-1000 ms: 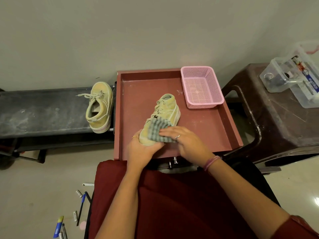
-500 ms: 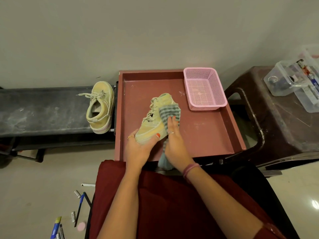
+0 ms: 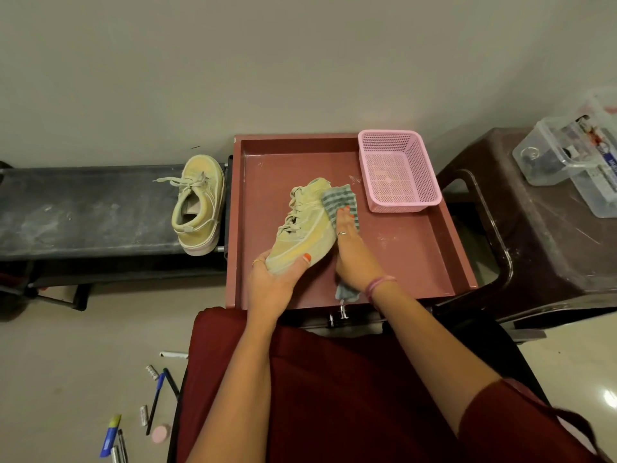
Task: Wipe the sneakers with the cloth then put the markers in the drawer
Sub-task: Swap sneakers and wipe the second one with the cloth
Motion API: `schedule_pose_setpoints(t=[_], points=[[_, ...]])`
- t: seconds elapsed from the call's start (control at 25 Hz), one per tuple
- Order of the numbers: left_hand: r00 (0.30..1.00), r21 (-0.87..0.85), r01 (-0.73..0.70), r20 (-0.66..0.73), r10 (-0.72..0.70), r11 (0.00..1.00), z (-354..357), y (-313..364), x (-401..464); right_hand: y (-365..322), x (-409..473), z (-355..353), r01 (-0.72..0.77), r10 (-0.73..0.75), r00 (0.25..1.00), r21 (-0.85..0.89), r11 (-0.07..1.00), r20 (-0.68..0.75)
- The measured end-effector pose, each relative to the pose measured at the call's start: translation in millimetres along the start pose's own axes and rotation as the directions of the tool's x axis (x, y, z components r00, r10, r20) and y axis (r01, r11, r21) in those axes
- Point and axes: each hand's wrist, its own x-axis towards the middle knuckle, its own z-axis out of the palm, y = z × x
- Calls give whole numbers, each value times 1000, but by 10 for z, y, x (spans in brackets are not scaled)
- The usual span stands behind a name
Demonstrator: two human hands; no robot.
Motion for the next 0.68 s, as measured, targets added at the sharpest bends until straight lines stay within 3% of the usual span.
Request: schedule_pose_setpoints(t=[0.16,0.28,0.4,0.56,0.68], points=[[1000,-3,-4,3,4,1000,7,1,-1,-384,-607,187,176,-176,984,16,984,-25],[1000,3,-7,-1,7,1000,6,-3,-8,-405,-758,218,258,-266,963,-133,957,-46],[999,18,-33,14,33,999,27,6,-25,-244,-417,55,179,-185,982,-126,976,-38],[1000,19,-22,9,22,1000,31,16,-38,-31,150,-205,-1,12,994,-106,994,110],[1000,8,-16,14,16,1000,18,13,-20,-147,133,-199,23,-9,990,-100,995,140]])
